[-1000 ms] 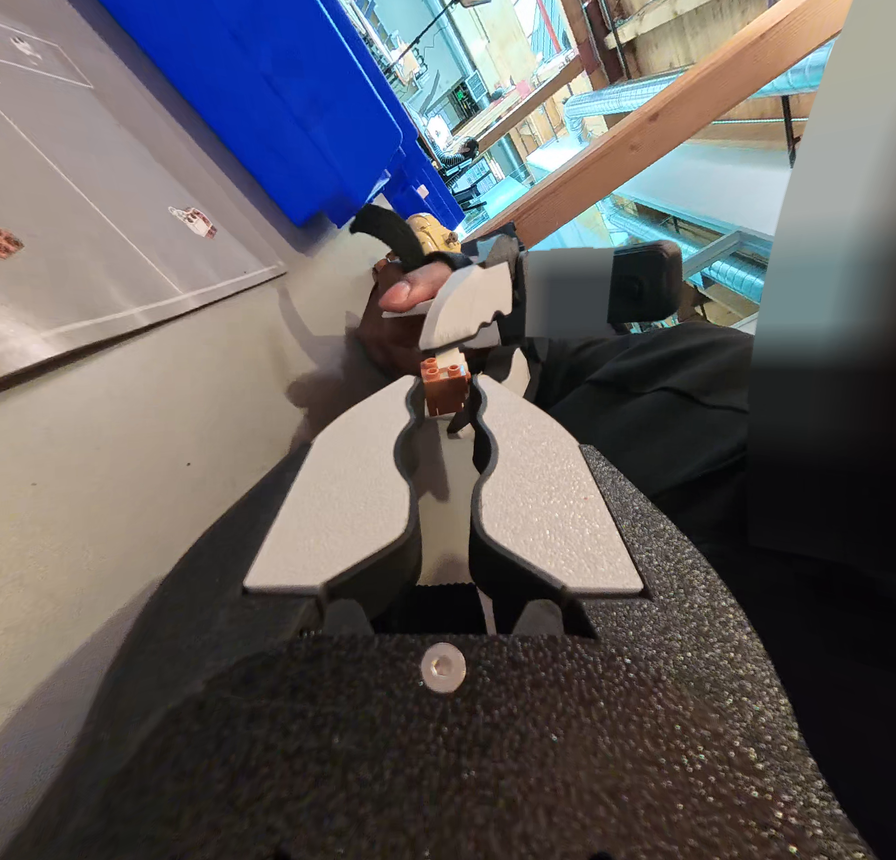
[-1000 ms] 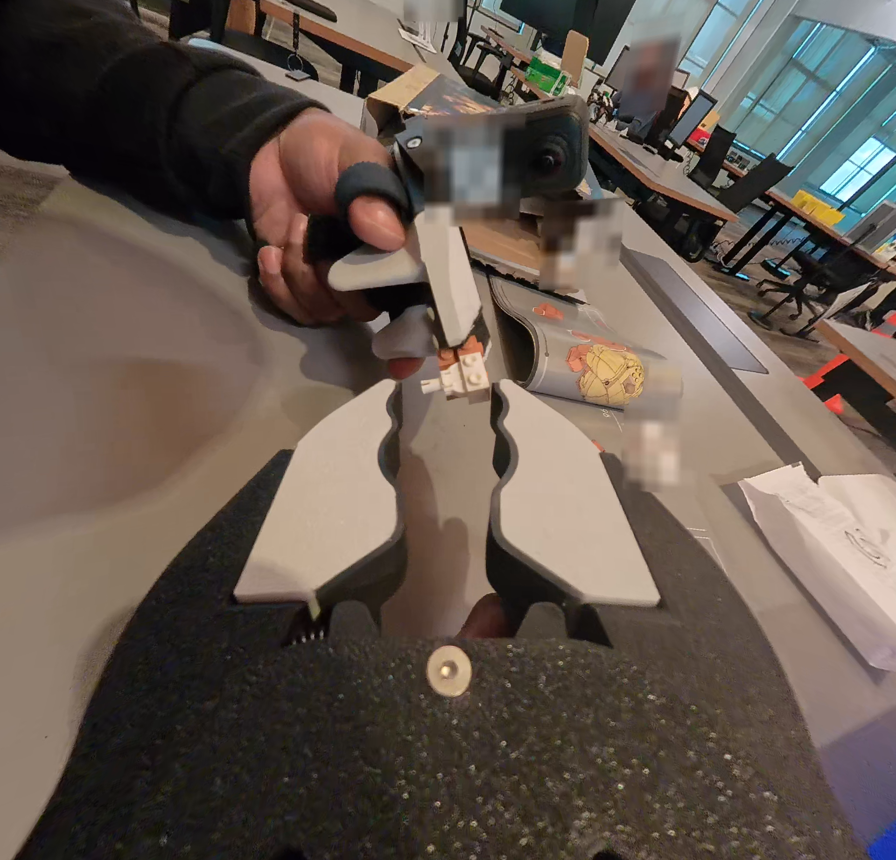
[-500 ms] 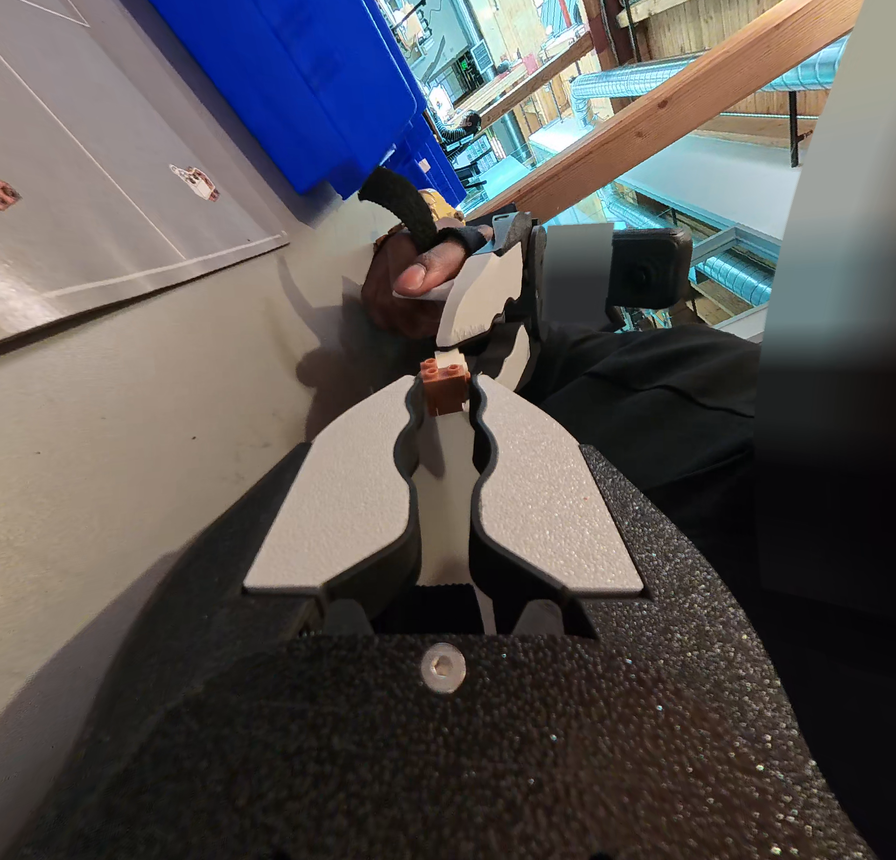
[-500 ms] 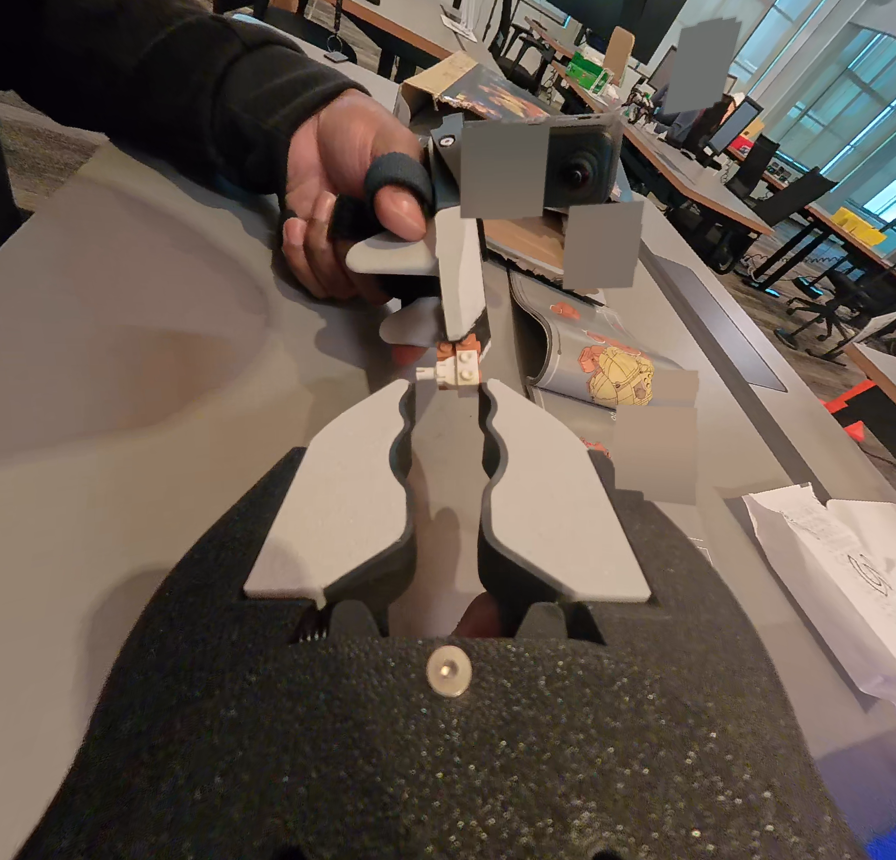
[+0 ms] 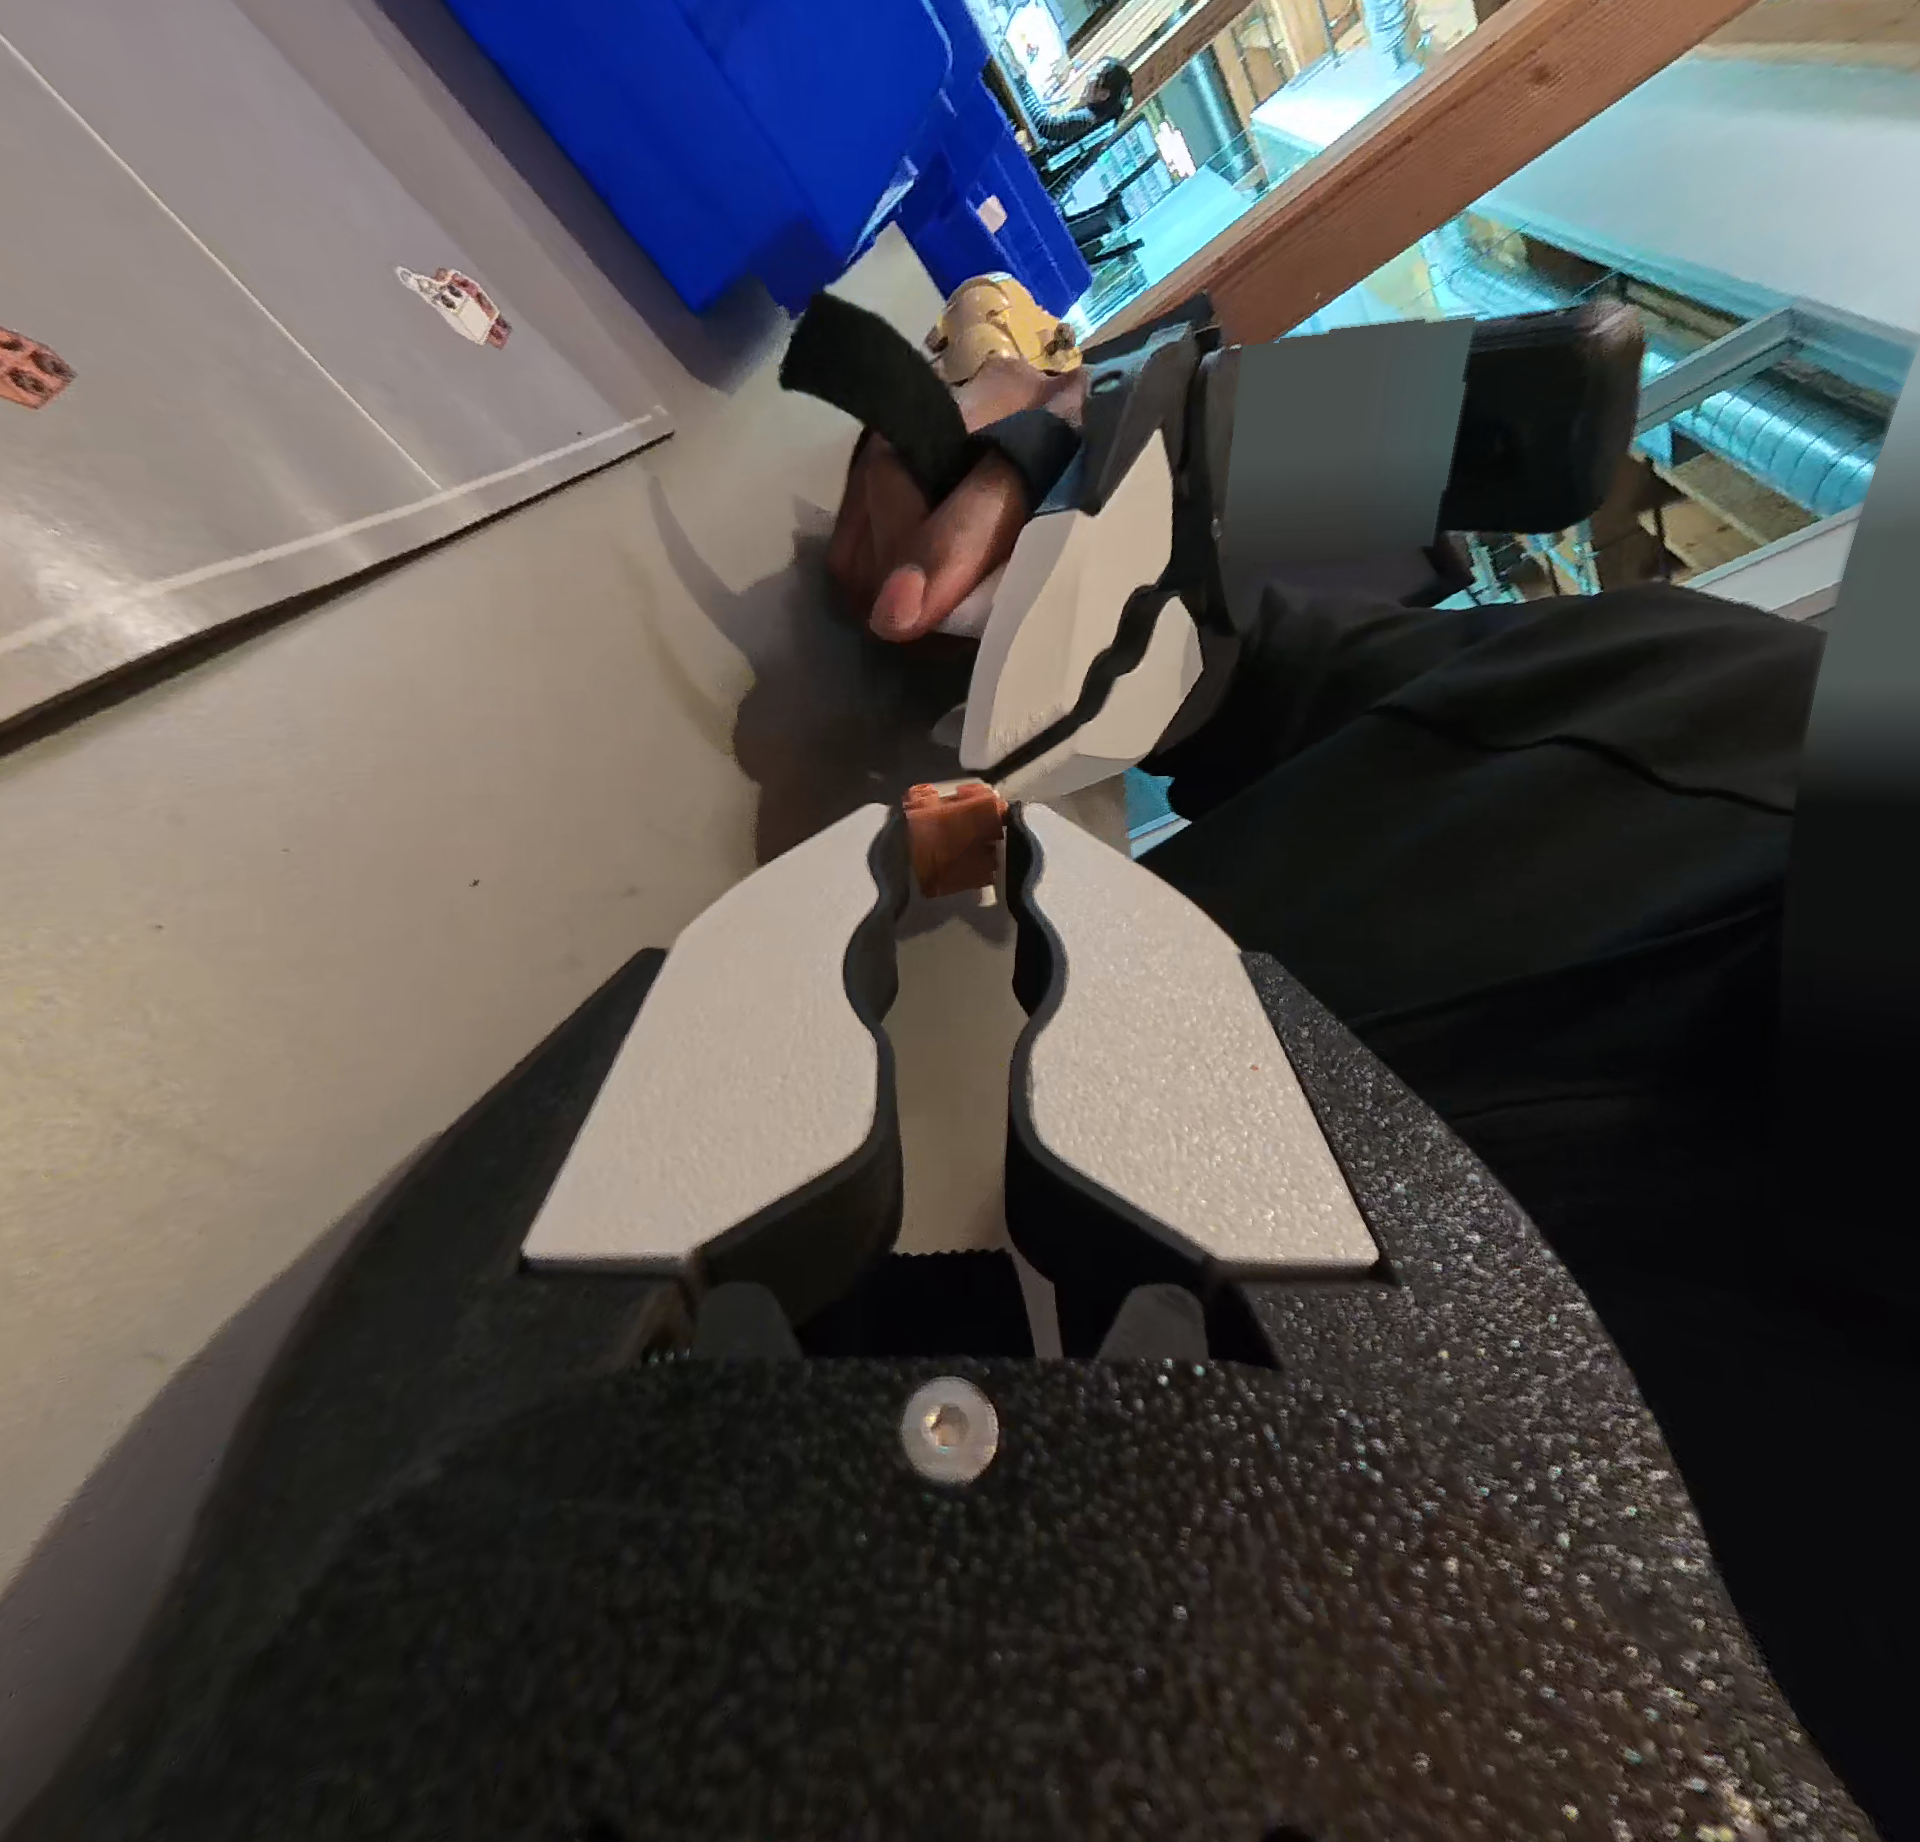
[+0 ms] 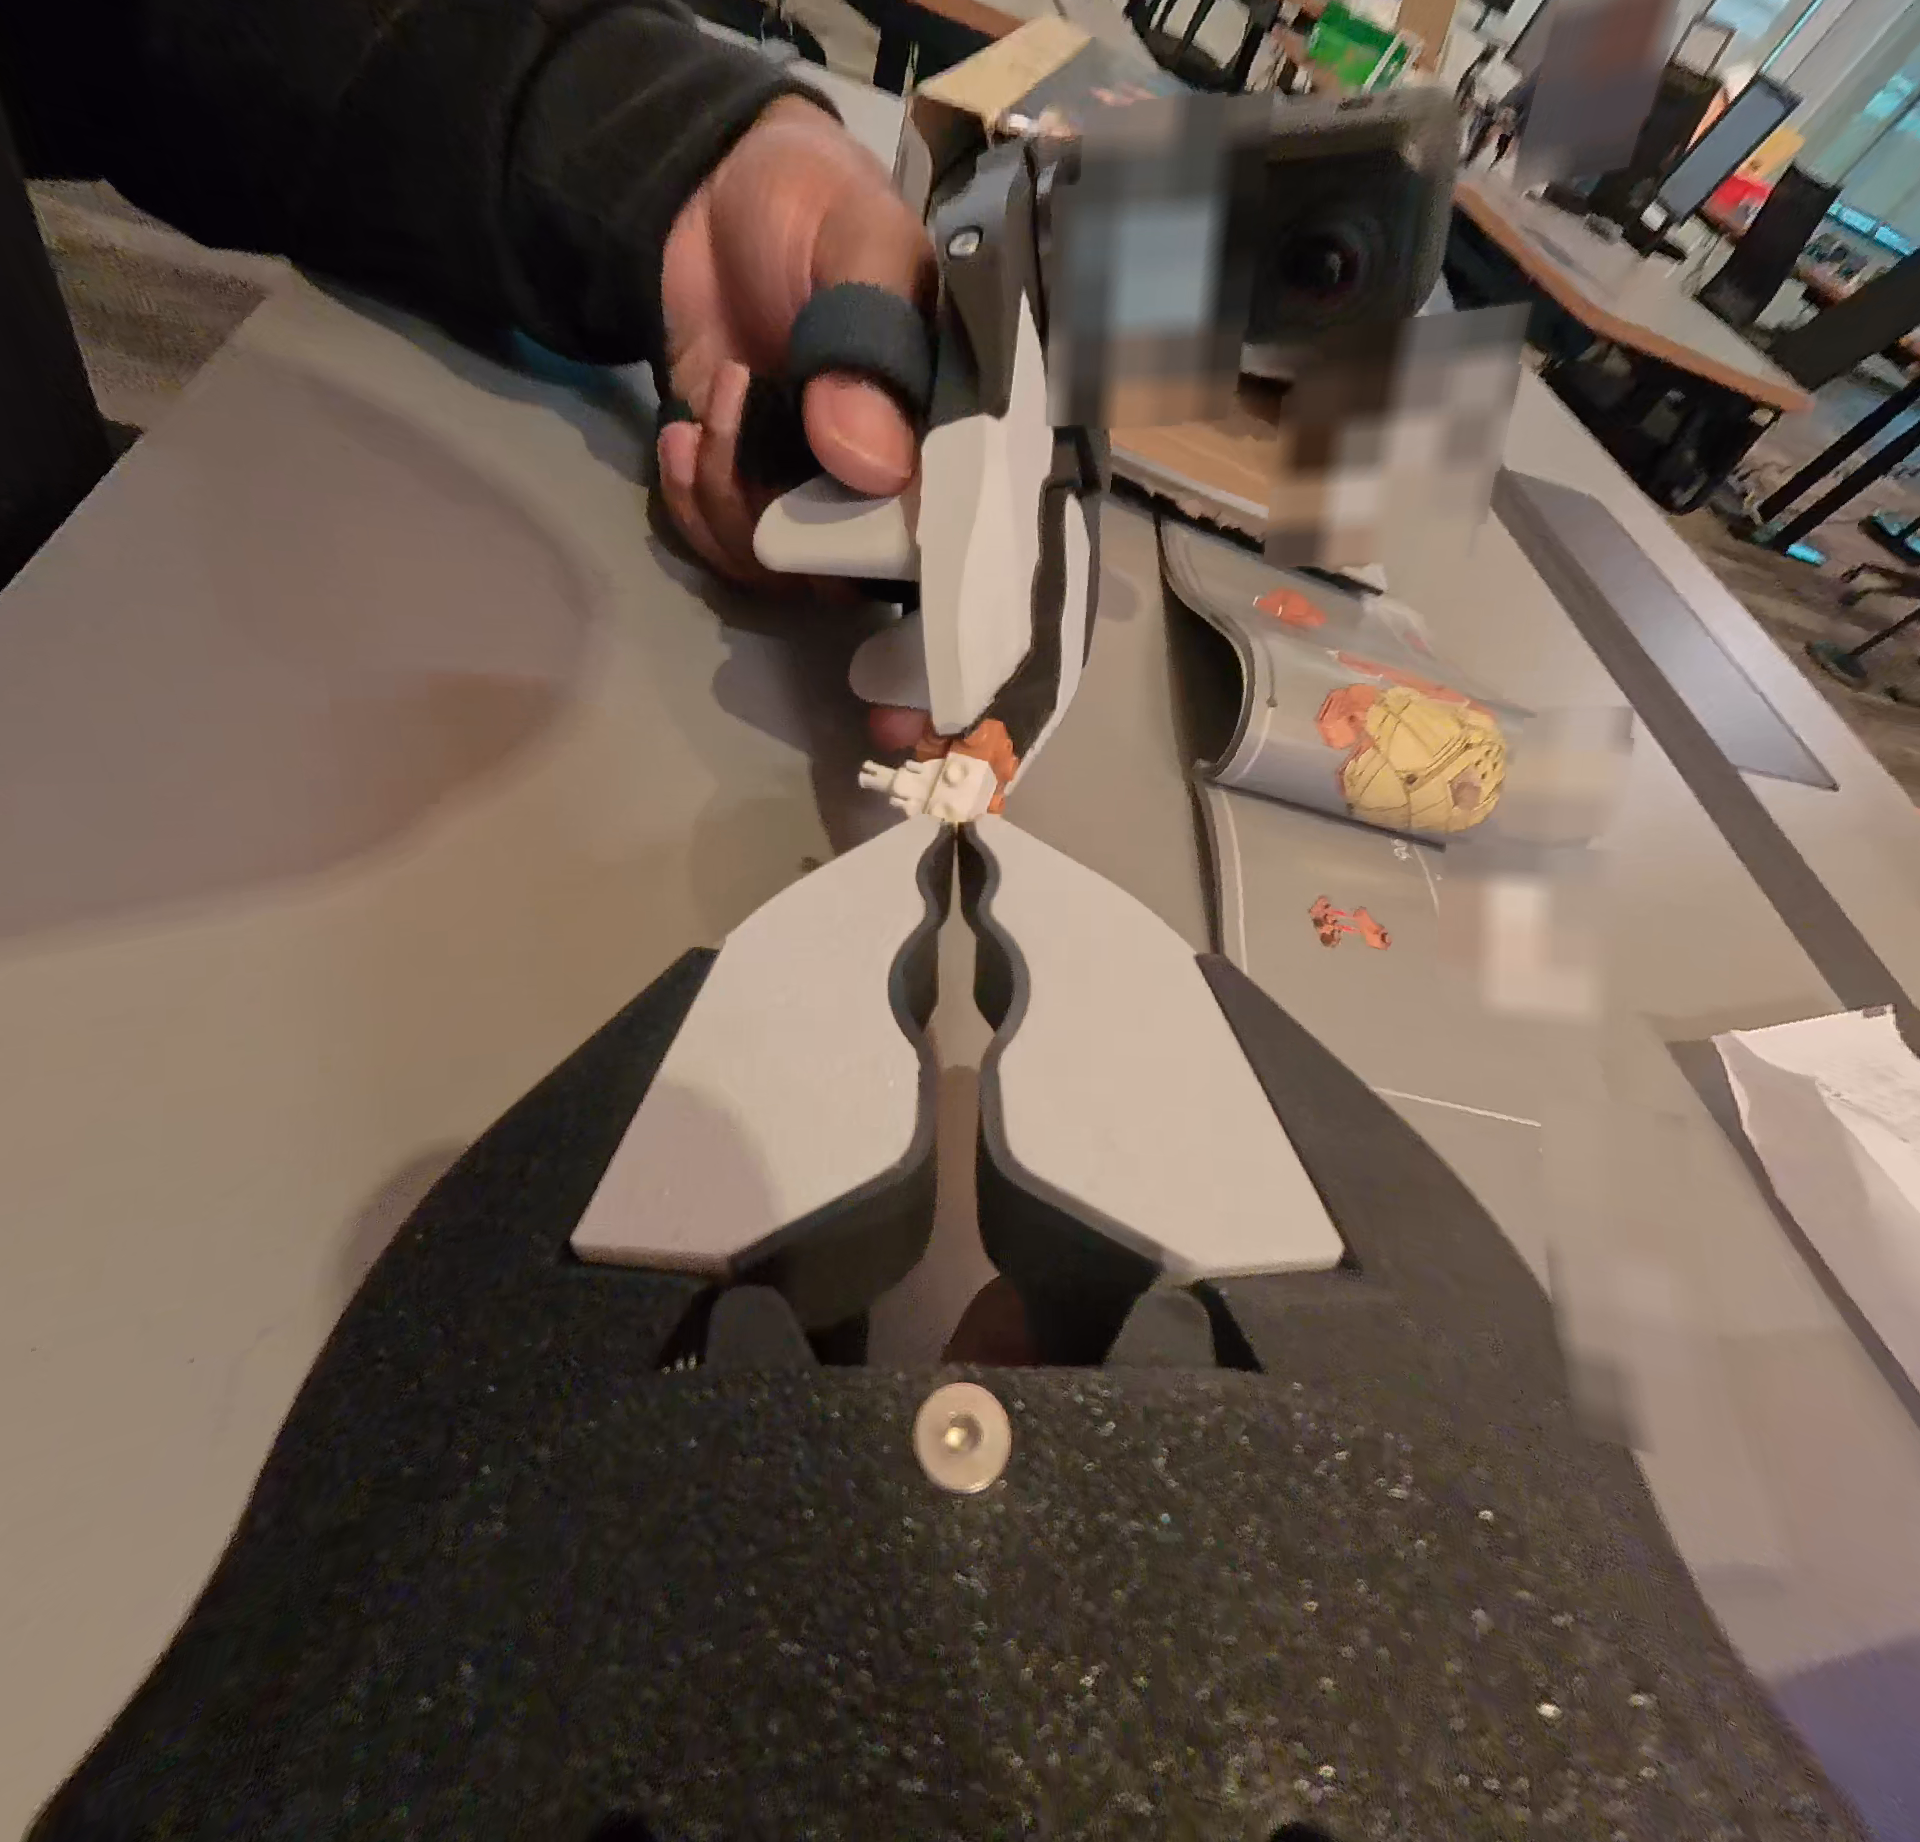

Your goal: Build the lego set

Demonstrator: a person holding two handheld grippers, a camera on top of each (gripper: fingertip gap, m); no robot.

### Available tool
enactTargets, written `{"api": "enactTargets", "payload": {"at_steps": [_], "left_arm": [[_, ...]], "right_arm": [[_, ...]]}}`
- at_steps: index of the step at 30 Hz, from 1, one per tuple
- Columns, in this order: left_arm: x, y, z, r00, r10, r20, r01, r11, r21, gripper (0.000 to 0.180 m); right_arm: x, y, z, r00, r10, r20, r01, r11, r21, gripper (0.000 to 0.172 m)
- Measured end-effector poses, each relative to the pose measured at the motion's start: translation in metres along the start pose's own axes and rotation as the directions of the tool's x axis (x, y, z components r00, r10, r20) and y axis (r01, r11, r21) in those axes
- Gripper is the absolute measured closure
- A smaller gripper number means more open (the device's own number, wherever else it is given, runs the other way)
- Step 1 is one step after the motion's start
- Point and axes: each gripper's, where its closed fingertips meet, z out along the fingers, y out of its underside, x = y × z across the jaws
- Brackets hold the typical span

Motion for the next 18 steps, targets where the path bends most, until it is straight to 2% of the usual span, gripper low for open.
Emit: {"api": "enactTargets", "payload": {"at_steps": [7, 10, 13, 18], "left_arm": [[-0.010, 0.006, 0.003, 0.996, 0.036, 0.085, -0.032, 0.998, -0.049, 0.163], [-0.011, 0.010, 0.004, 0.992, 0.065, 0.107, -0.056, 0.995, -0.085, 0.164], [-0.009, 0.013, 0.006, 0.992, 0.079, 0.099, -0.068, 0.992, -0.109, 0.164], [-0.001, 0.015, 0.005, 0.999, 0.049, 0.017, -0.047, 0.993, -0.112, 0.164]], "right_arm": [[-0.006, 0.013, 0.006, 0.995, 0.098, 0.036, -0.093, 0.989, -0.114, 0.172], [-0.011, 0.017, 0.007, 0.995, 0.087, 0.055, -0.078, 0.986, -0.149, 0.172], [-0.014, 0.018, 0.007, 0.998, -0.007, 0.066, 0.016, 0.990, -0.140, 0.167], [-0.013, 0.016, 0.003, 0.979, -0.198, 0.053, 0.201, 0.977, -0.064, 0.147]]}}
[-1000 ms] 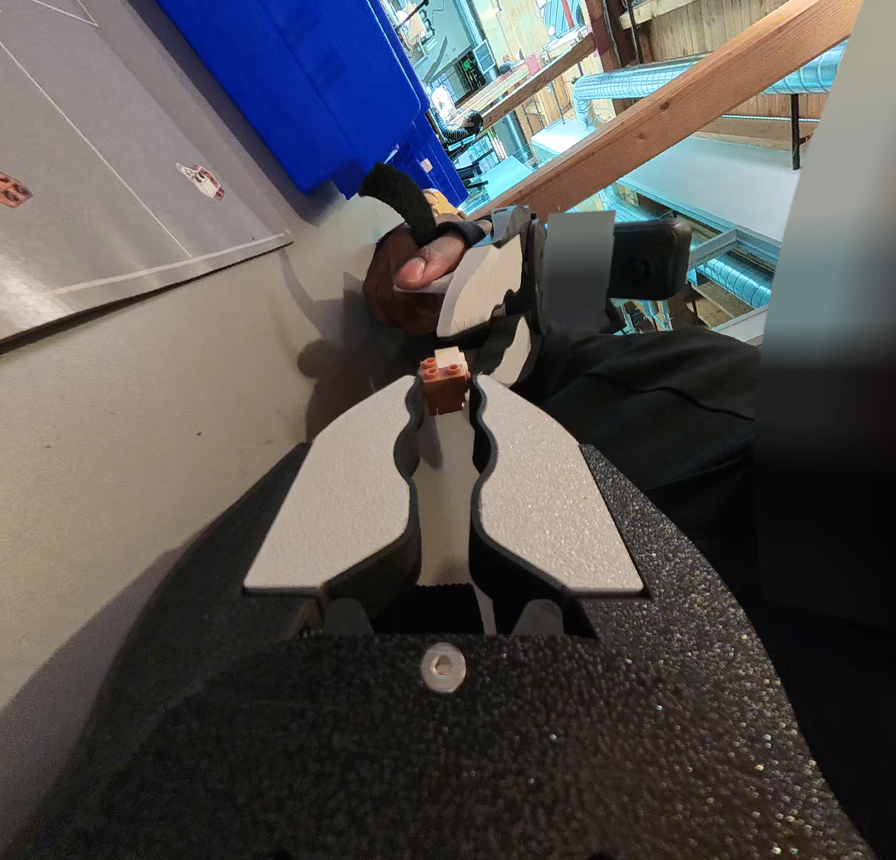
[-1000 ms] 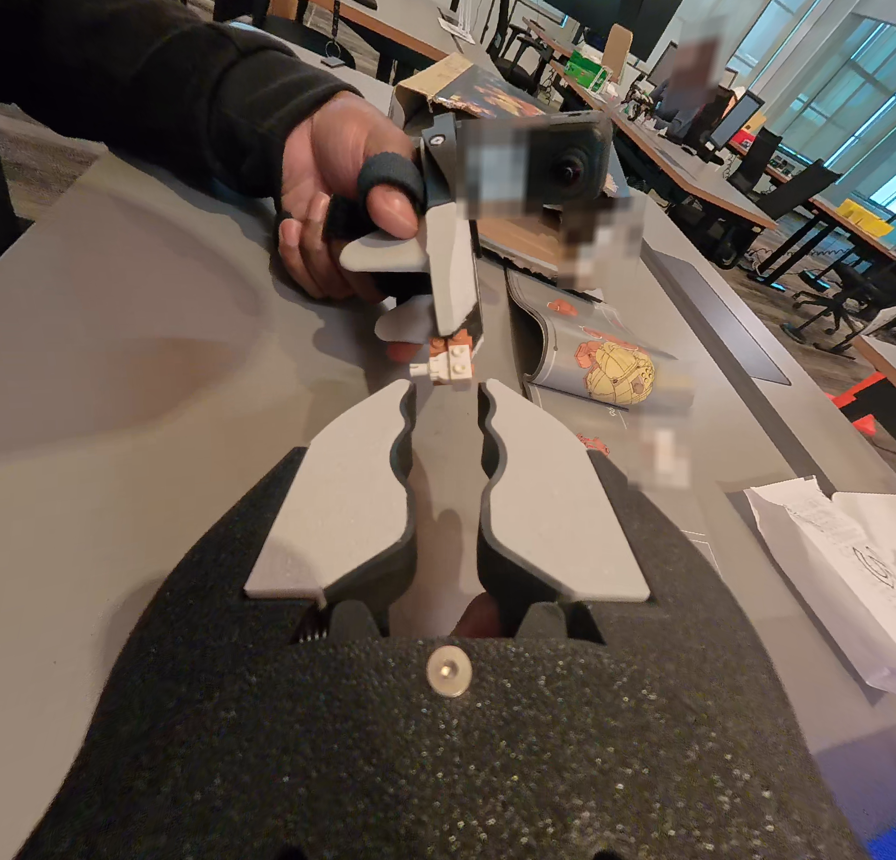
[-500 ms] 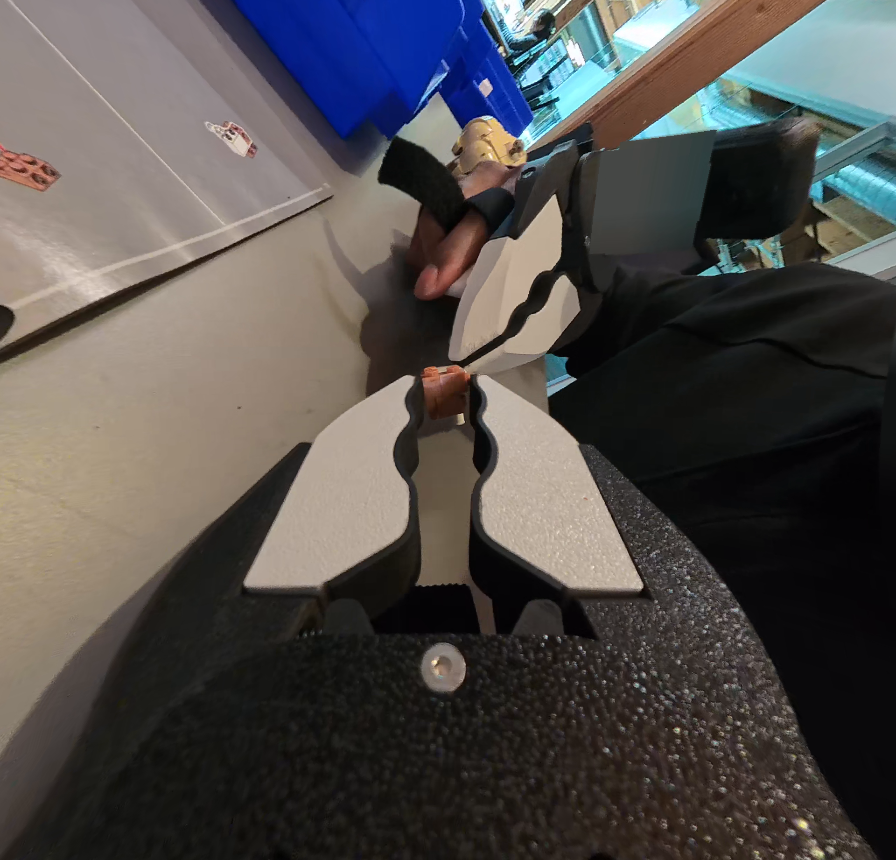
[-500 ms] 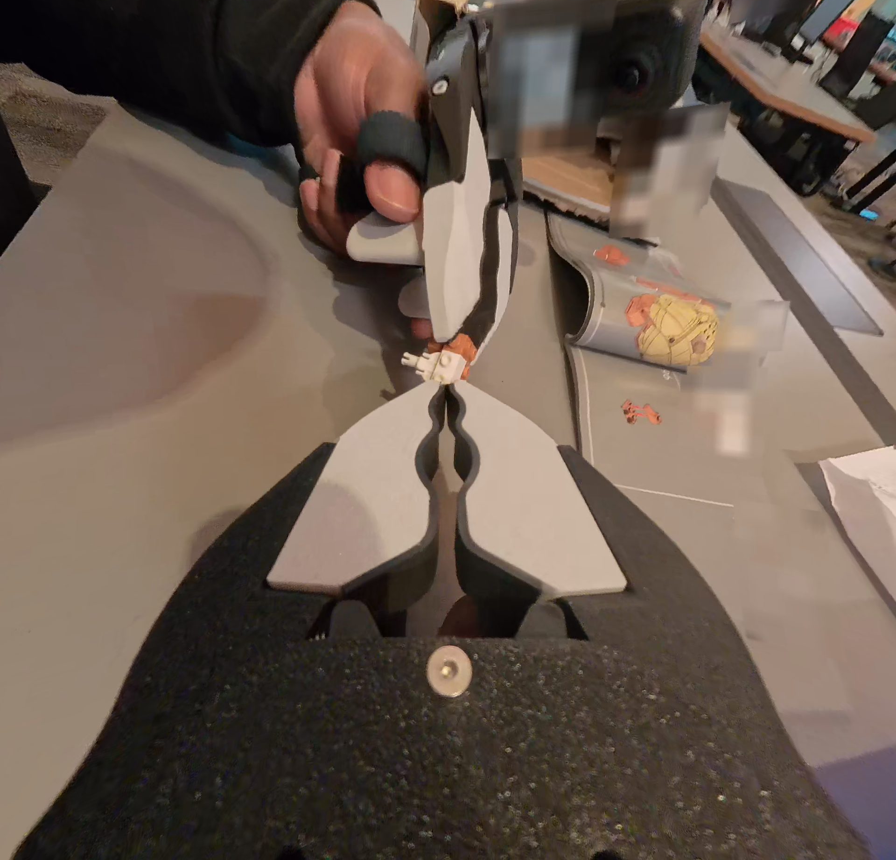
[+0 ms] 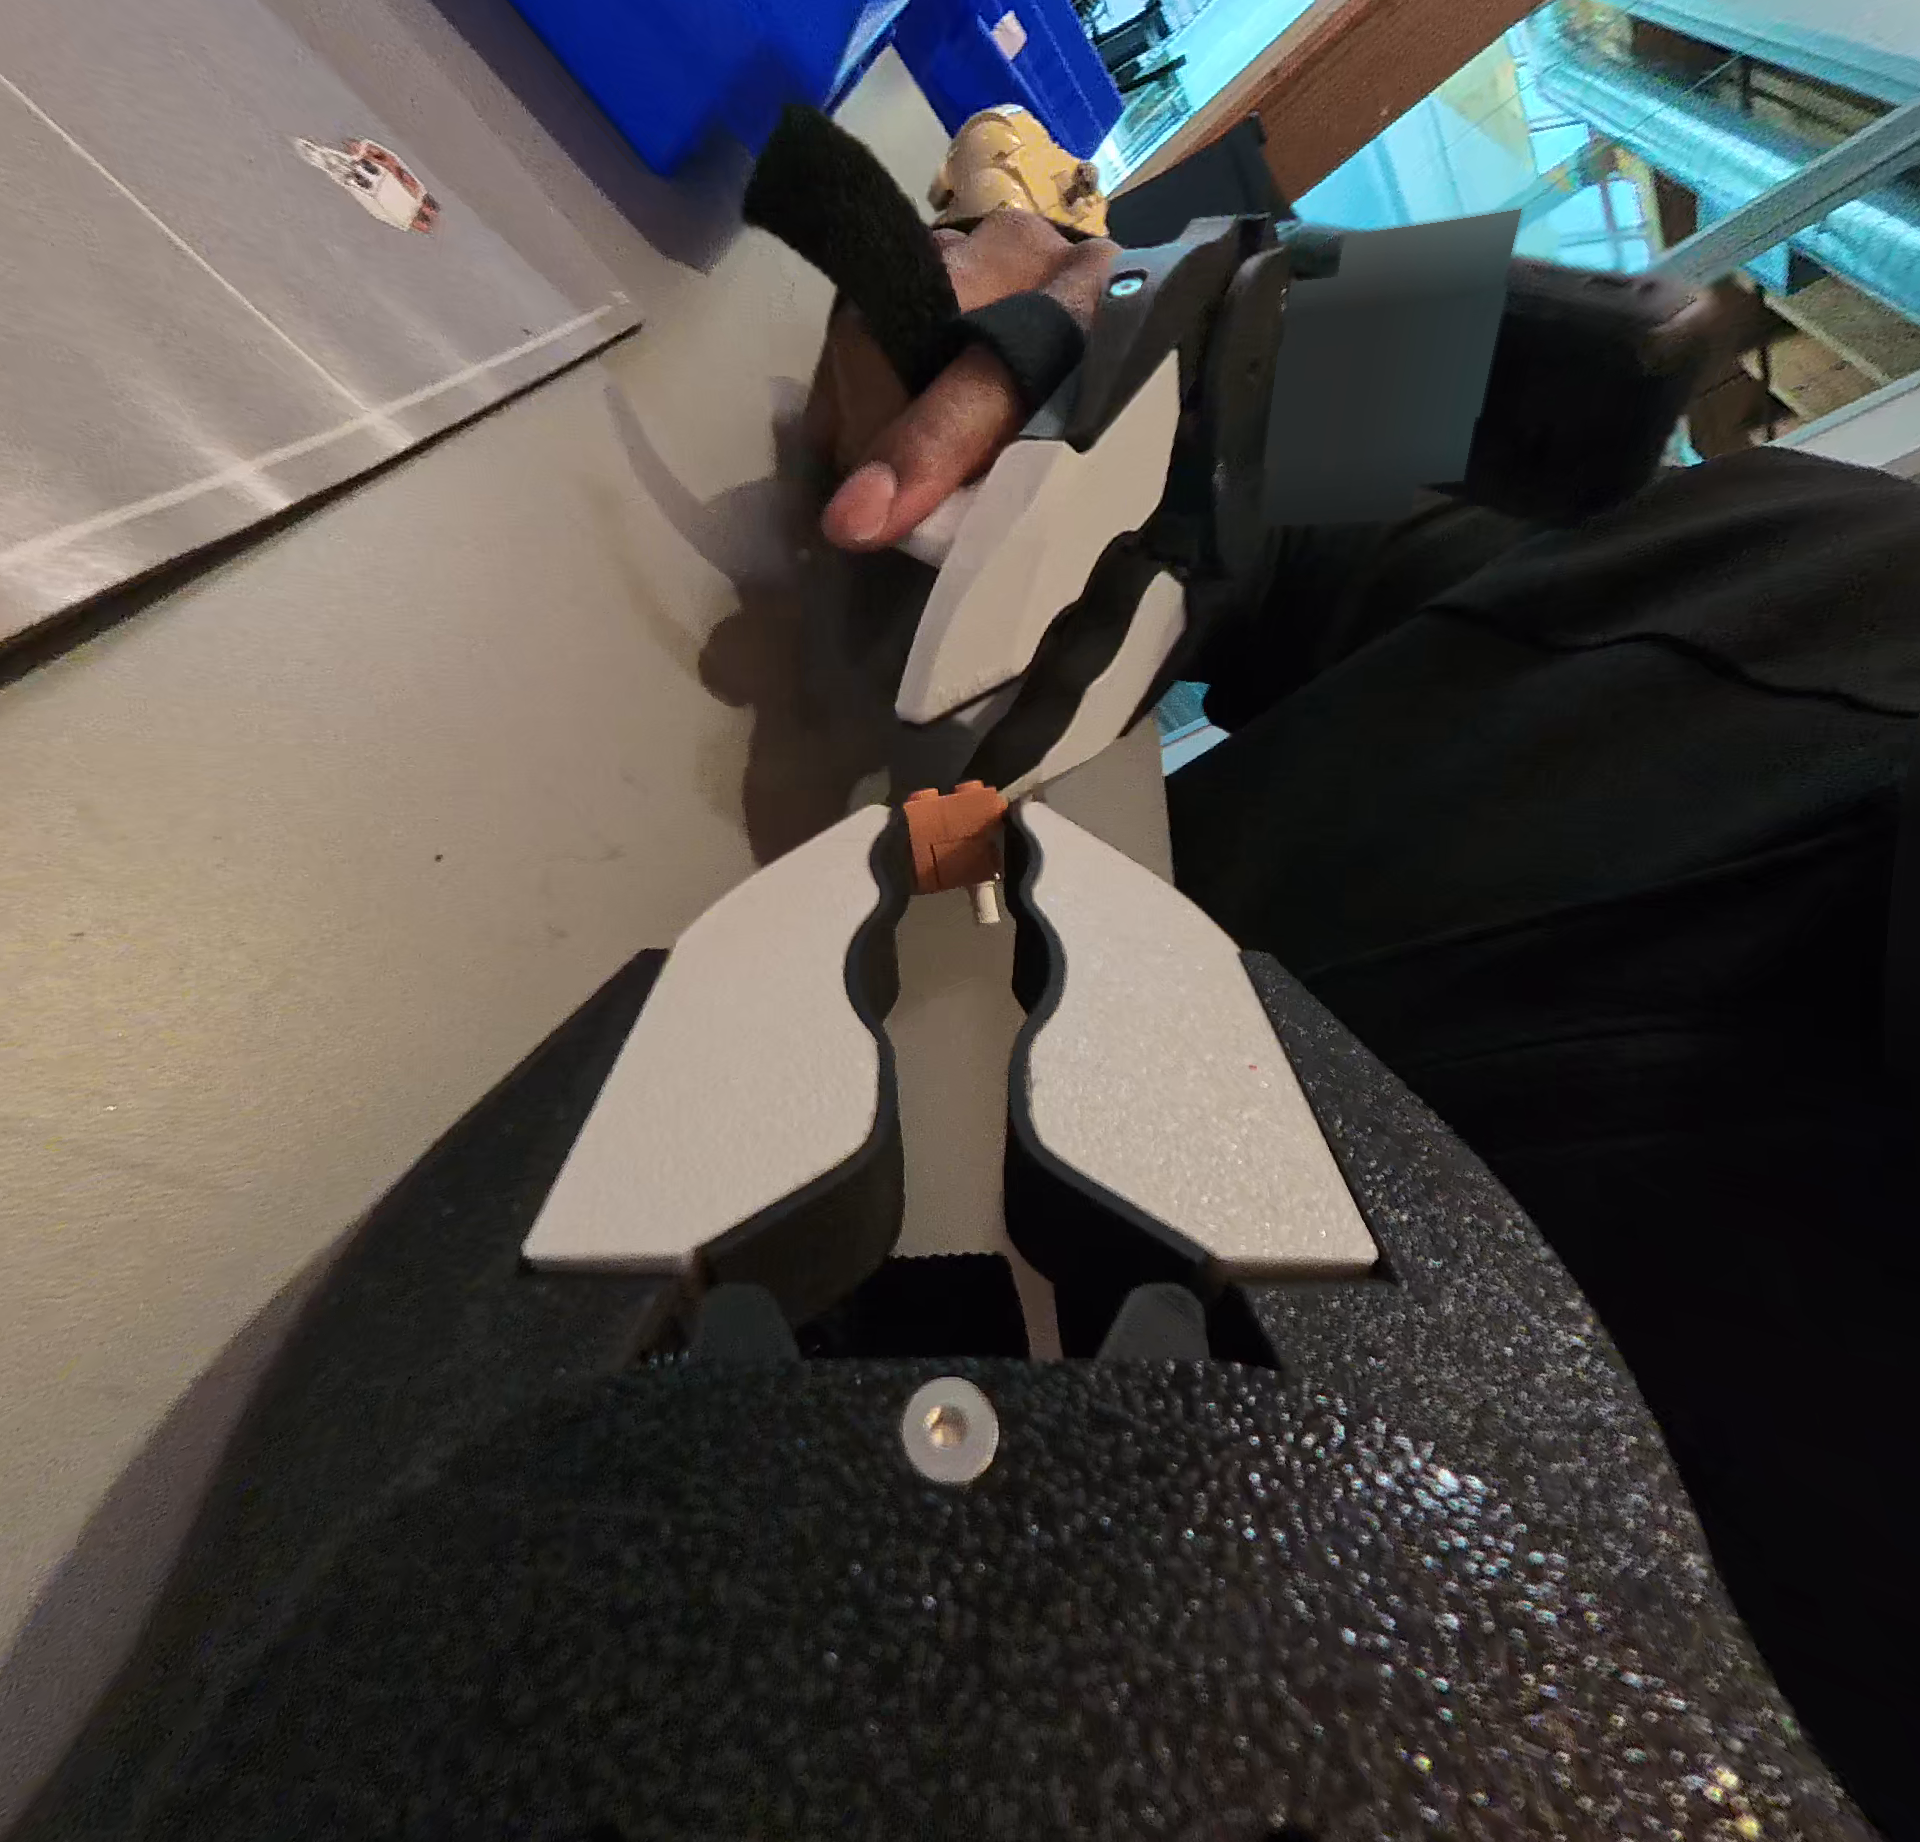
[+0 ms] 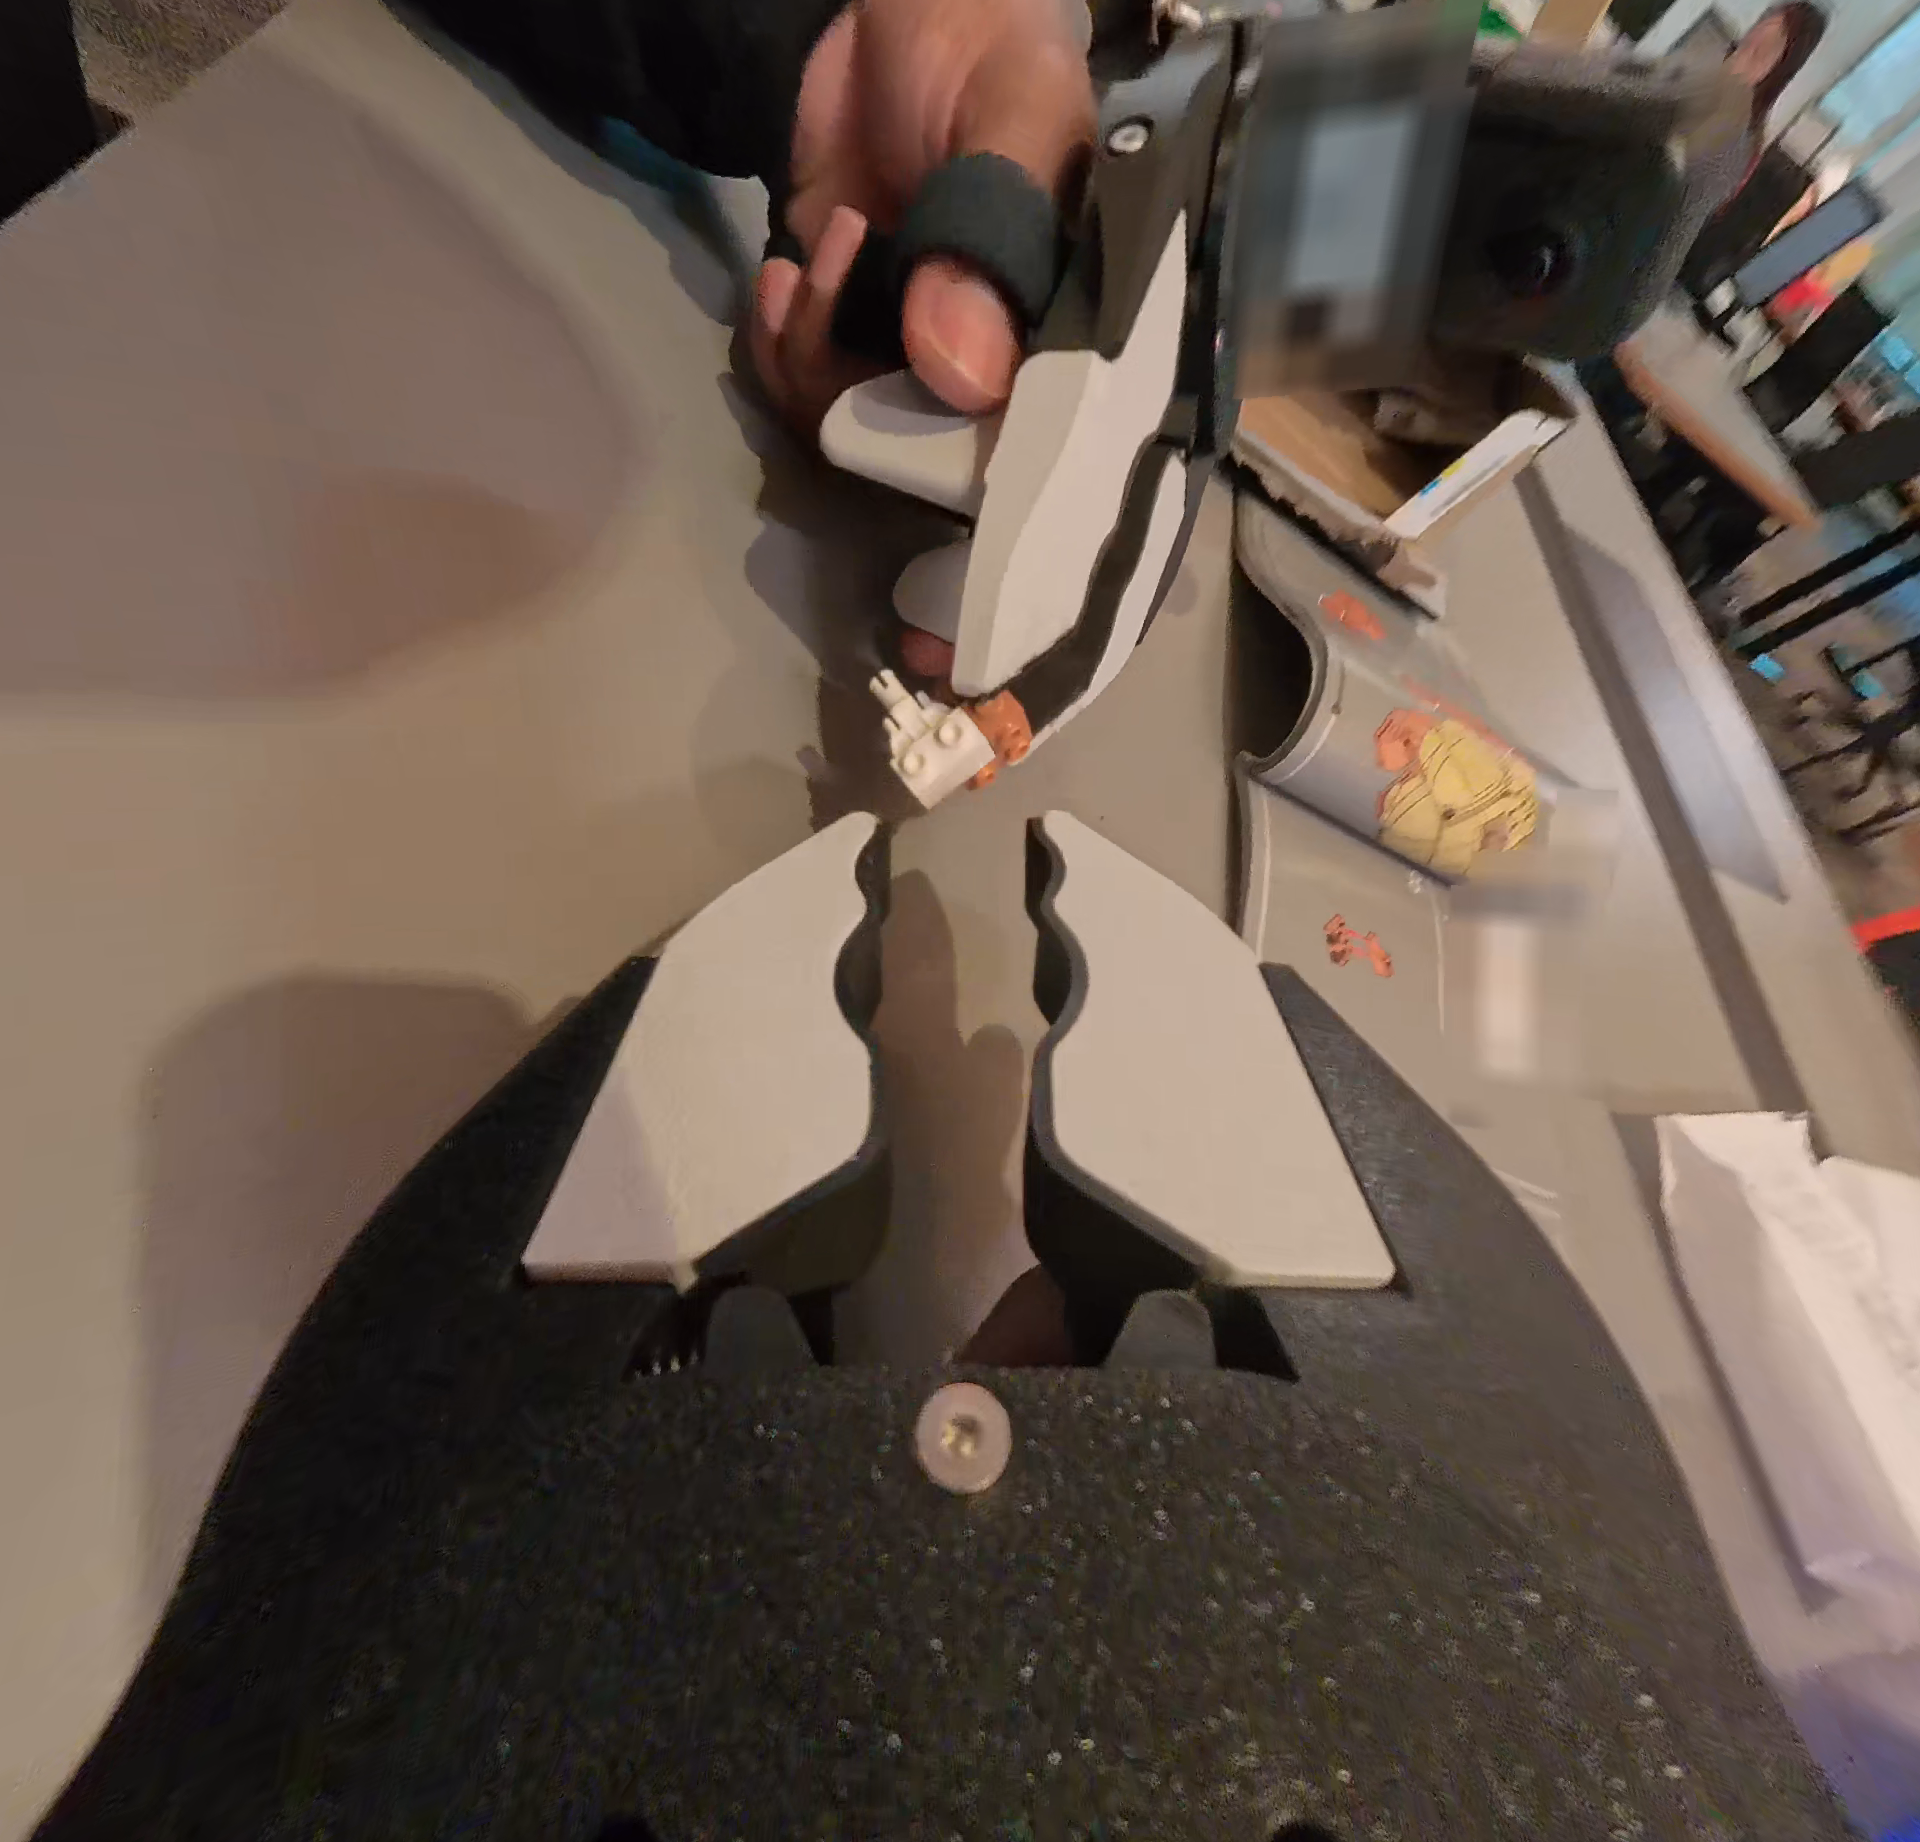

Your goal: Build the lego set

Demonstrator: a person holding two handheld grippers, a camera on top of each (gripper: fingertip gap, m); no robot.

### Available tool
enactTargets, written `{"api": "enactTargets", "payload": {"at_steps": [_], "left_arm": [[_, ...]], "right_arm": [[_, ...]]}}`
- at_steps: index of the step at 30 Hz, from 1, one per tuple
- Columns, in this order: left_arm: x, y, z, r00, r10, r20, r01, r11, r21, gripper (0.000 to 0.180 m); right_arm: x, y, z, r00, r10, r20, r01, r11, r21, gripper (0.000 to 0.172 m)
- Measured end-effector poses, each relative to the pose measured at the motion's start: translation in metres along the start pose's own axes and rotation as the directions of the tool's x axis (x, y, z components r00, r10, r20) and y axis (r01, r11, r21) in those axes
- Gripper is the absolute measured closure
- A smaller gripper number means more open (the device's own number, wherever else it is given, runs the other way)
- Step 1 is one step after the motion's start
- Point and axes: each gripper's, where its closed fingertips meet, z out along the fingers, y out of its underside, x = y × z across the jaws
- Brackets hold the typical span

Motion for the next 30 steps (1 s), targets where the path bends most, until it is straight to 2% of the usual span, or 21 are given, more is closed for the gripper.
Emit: {"api": "enactTargets", "payload": {"at_steps": [6, 14, 17, 20, 24, 28, 30], "left_arm": [[0.012, 0.003, 0.002, 0.996, -0.016, -0.084, 0.014, 1.000, -0.023, 0.164], [0.017, 0.014, 0.010, 0.995, 0.006, -0.103, -0.016, 0.995, -0.102, 0.164], [0.015, 0.018, 0.012, 0.996, 0.022, -0.082, -0.032, 0.991, -0.127, 0.164], [0.011, 0.013, 0.011, 0.998, 0.040, -0.052, -0.045, 0.995, -0.094, 0.164], [0.006, -0.002, 0.000, 0.993, 0.121, -0.012, -0.121, 0.992, -0.018, 0.160], [-0.012, -0.012, -0.014, 0.981, 0.156, 0.114, -0.159, 0.987, 0.017, 0.162], [-0.014, -0.013, -0.016, 0.982, 0.146, 0.120, -0.149, 0.988, 0.024, 0.163]], "right_arm": [[-0.005, -0.012, 0.001, 0.992, -0.124, -0.019, 0.125, 0.989, 0.082, 0.140], [-0.019, -0.021, 0.004, 0.976, -0.218, 0.024, 0.213, 0.969, 0.122, 0.144], [-0.024, -0.018, 0.006, 0.974, -0.219, 0.052, 0.213, 0.972, 0.095, 0.146], [-0.018, -0.015, 0.006, 0.989, -0.141, 0.045, 0.138, 0.989, 0.059, 0.146], [-0.011, -0.003, 0.007, 0.992, 0.085, 0.093, -0.082, 0.996, -0.033, 0.146], [-0.013, 0.014, 0.009, 0.974, 0.197, 0.116, -0.176, 0.970, -0.167, 0.146], [-0.015, 0.022, 0.010, 0.967, 0.230, 0.113, -0.200, 0.953, -0.228, 0.146]]}}
